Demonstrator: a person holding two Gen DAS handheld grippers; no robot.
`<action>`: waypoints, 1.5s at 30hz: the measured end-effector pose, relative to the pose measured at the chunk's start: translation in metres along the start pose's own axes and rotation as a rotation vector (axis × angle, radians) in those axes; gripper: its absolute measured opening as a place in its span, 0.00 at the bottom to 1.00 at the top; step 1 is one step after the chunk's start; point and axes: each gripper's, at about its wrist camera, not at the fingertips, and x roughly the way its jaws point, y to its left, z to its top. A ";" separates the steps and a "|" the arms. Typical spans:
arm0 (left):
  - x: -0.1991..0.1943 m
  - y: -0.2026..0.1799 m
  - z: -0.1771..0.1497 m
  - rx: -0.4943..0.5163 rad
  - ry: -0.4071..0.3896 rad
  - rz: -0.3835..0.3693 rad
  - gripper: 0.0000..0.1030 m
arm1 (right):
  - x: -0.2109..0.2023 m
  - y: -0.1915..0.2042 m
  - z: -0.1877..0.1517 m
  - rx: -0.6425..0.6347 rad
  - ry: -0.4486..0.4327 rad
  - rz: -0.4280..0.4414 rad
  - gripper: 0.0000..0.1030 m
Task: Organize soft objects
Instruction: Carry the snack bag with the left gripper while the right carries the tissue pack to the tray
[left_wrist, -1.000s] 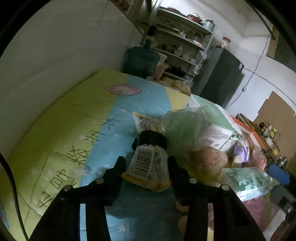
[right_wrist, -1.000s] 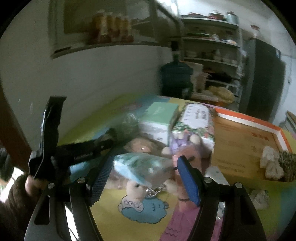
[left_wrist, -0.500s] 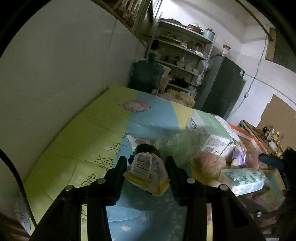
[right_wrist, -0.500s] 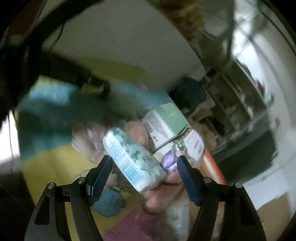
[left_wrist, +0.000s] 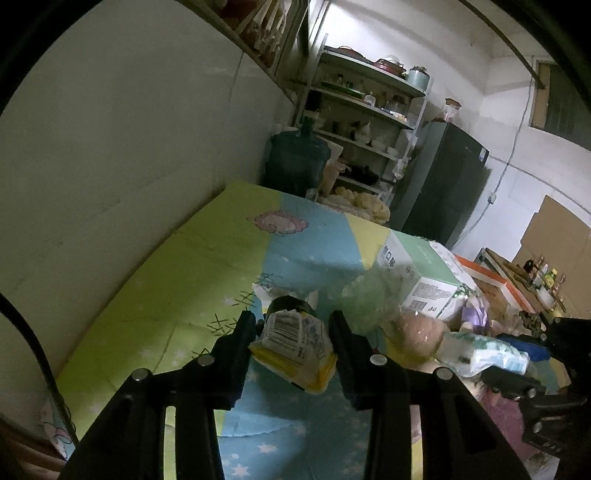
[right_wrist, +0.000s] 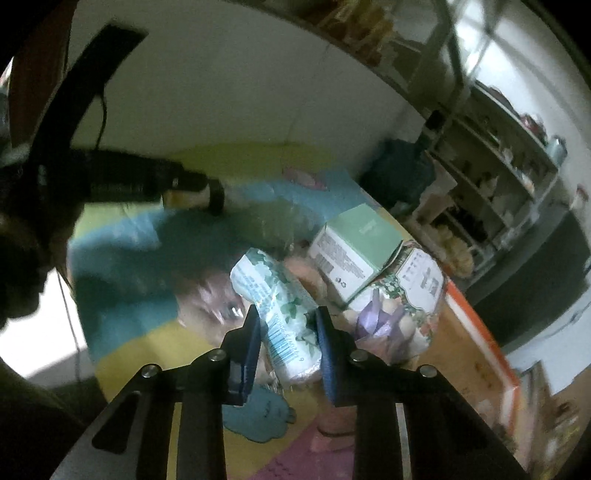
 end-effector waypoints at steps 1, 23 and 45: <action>0.000 -0.001 -0.001 0.001 0.001 0.000 0.39 | -0.003 0.000 0.000 0.019 -0.009 0.008 0.28; 0.049 -0.013 -0.007 0.093 0.175 0.072 0.44 | -0.024 -0.004 -0.005 0.193 -0.101 0.078 0.28; -0.023 -0.033 0.017 0.094 -0.048 0.064 0.36 | -0.057 -0.027 -0.008 0.308 -0.224 0.070 0.28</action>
